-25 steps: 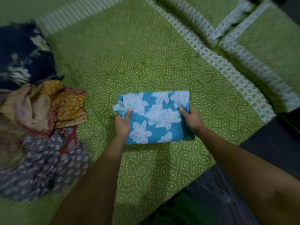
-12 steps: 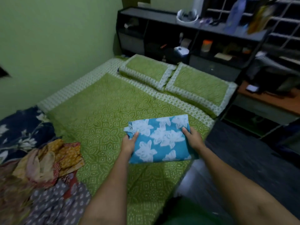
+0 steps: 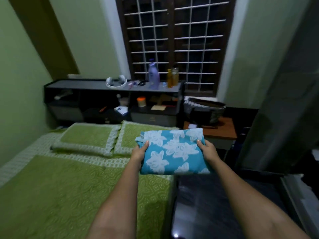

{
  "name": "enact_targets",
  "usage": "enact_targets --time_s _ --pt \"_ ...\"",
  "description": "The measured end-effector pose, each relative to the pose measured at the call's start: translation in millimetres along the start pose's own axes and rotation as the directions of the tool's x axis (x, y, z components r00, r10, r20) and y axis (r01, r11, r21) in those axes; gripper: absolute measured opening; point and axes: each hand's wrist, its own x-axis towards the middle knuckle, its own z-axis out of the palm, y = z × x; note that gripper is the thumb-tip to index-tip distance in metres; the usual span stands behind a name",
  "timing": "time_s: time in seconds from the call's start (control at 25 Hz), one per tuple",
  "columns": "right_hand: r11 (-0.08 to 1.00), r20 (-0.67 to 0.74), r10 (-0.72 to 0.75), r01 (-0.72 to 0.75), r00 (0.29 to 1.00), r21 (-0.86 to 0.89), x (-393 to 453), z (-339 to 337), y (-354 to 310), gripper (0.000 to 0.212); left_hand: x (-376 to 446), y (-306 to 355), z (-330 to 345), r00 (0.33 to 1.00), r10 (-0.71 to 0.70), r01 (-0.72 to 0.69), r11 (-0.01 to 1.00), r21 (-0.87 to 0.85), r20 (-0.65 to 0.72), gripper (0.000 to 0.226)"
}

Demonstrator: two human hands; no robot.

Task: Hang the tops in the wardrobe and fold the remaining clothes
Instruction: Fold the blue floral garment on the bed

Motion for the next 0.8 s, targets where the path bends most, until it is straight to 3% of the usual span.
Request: enact_targets --time_s 0.24,0.44,0.6,0.8 --pt "0.998 -0.262 -0.031 0.046 0.964 0.049 84.8 -157.4 -52.6 0.016 71.6 53.3 211.8 0.966 0.141 -0.159 0.985 0.067 0.217 0.022" --pt "0.996 -0.488 0.022 0.021 0.872 0.082 130.4 -261.7 -34.1 0.017 130.5 56.5 358.4 0.9 0.103 -0.196 0.964 0.182 0.423 0.023" --pt "0.993 -0.682 0.064 0.019 0.729 0.114 157.8 -341.1 -16.5 0.02 173.2 54.1 490.3 0.789 0.01 -0.209 0.945 0.253 0.615 0.026" --pt "0.985 -0.898 0.074 0.107 0.433 0.133 141.0 -439.5 -27.5 0.018 157.6 68.3 666.6 0.515 -0.103 -0.308 0.904 0.297 0.851 0.025"
